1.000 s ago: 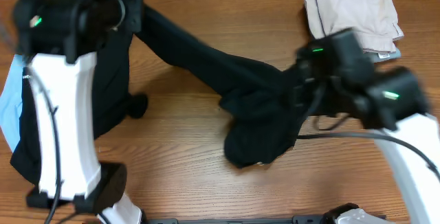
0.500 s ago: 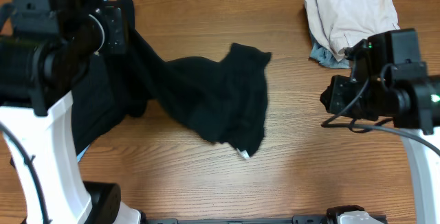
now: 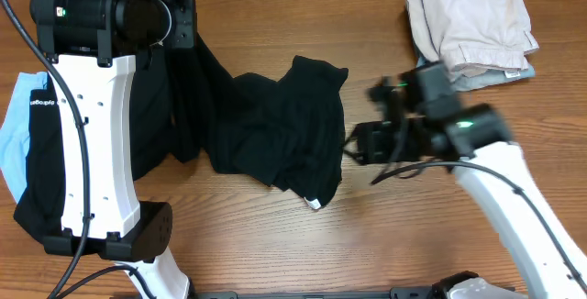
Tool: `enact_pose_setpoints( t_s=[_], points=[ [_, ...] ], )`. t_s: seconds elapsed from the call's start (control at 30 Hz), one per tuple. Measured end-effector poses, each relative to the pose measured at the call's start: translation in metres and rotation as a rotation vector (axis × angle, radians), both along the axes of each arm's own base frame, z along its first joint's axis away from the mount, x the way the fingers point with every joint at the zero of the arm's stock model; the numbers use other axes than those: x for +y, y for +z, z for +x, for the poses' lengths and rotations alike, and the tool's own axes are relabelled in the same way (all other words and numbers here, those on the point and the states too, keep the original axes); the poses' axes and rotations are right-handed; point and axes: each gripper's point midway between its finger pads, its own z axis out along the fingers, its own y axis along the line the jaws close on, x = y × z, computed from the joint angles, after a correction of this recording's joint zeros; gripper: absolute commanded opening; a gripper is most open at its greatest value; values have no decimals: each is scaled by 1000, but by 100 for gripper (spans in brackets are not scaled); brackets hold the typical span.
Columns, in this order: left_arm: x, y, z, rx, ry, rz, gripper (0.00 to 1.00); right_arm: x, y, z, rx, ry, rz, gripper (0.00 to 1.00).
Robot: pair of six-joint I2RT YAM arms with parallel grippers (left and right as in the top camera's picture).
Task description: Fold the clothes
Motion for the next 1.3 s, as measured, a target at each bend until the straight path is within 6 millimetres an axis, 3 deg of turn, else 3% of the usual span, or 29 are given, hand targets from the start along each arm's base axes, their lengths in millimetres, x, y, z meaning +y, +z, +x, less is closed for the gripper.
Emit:
enact_pose_setpoints(
  t_s=[0.13,0.23,0.43,0.6,0.83,1.0,1.2,1.3],
  points=[
    [0,0,0,0,0,0,4,55,-16,2,-2,75,39,60],
    [1,0,0,0,2,3,4,84,-39,-8,68,88,24,60],
    [5,0,1,-3,16,22,5,116,-75,-29,165,44,-50,60],
    [5,0,1,-3,18,25,4,137,-98,-33,170,-31,-94,60],
    [6,-1,-1,4,18,26,4,142,-131,-13,158,-183,-148,58],
    [6,-1,-1,4,20,29,4,142,-142,-6,153,-231,-163,44],
    [6,-1,-1,4,20,29,4,148,-141,-1,136,-247,-138,33],
    [6,-1,-1,4,20,29,4,150,-141,-4,136,-242,-140,16]
  ],
)
